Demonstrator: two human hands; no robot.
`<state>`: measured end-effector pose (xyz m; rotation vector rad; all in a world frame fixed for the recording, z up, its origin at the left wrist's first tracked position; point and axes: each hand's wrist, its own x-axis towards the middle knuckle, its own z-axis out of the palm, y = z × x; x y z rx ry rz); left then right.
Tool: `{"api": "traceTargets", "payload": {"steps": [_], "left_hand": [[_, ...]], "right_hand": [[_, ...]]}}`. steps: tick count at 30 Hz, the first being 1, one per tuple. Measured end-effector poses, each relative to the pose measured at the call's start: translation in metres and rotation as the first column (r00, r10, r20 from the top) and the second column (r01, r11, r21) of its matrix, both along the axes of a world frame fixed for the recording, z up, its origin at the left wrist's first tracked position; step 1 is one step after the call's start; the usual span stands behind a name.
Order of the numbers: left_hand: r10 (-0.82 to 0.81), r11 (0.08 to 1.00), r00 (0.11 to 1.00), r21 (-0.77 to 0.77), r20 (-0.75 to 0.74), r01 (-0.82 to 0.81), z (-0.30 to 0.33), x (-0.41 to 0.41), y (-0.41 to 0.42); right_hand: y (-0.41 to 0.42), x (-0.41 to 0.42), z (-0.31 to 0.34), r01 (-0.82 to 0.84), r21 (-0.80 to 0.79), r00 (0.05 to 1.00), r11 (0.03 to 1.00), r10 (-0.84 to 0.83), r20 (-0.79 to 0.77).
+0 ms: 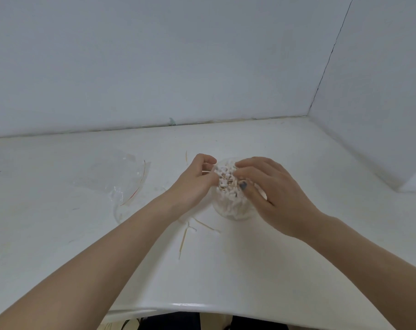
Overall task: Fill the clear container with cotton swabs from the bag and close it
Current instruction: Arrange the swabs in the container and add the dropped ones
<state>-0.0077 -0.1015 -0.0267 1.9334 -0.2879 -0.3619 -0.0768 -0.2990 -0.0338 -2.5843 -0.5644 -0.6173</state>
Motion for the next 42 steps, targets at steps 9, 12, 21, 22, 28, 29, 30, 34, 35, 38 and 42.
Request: {"api": "traceTargets", "payload": {"steps": [9, 12, 21, 22, 28, 29, 30, 34, 35, 38, 42], "left_hand": [[-0.042, 0.978, 0.998, 0.204, 0.047, 0.031, 0.017, 0.009, -0.013], [-0.068, 0.966, 0.998, 0.25, -0.009, 0.068, 0.017, 0.013, -0.014], [-0.225, 0.853, 0.973, 0.494, 0.06, 0.166, 0.028, 0.017, -0.017], [-0.242, 0.836, 0.967, 0.522, 0.076, 0.168, 0.029, 0.017, -0.018], [-0.279, 0.84, 0.959, 0.499, 0.056, 0.215, 0.033, 0.019, -0.014], [-0.258, 0.87, 0.966, 0.443, 0.035, 0.216, 0.032, 0.018, -0.012], [-0.232, 0.897, 0.972, 0.393, 0.026, 0.203, 0.032, 0.018, -0.01], [-0.15, 0.951, 0.983, 0.287, 0.108, 0.114, 0.03, 0.021, -0.006], [-0.145, 0.956, 0.981, 0.274, 0.128, 0.105, 0.031, 0.021, -0.005], [-0.159, 0.951, 0.972, 0.291, 0.175, 0.104, 0.03, 0.021, -0.004], [-0.188, 0.93, 0.954, 0.354, 0.233, 0.097, 0.026, 0.021, -0.008]], "right_hand": [[0.005, 0.0, -0.006, -0.013, 0.101, 0.999, 0.995, 0.017, -0.045], [0.003, 0.001, -0.006, -0.006, 0.114, 0.997, 0.994, 0.015, -0.081], [0.003, 0.001, -0.01, 0.034, 0.173, 0.991, 0.984, -0.01, -0.137], [0.003, 0.001, -0.011, 0.037, 0.197, 0.99, 0.98, -0.009, -0.142], [-0.006, -0.006, -0.012, 0.191, 0.395, 0.98, 0.899, -0.198, -0.022], [-0.007, -0.008, -0.011, 0.218, 0.404, 0.974, 0.888, -0.226, -0.028], [-0.008, -0.009, -0.011, 0.232, 0.397, 0.971, 0.888, -0.235, -0.041], [-0.012, -0.011, -0.017, 0.19, 0.299, 0.981, 0.935, -0.169, -0.093], [-0.013, -0.011, -0.019, 0.185, 0.287, 0.982, 0.94, -0.163, -0.098], [-0.015, -0.009, -0.023, 0.179, 0.269, 0.983, 0.946, -0.161, -0.089], [-0.016, -0.005, -0.025, 0.169, 0.24, 0.984, 0.956, -0.149, -0.098]]}}
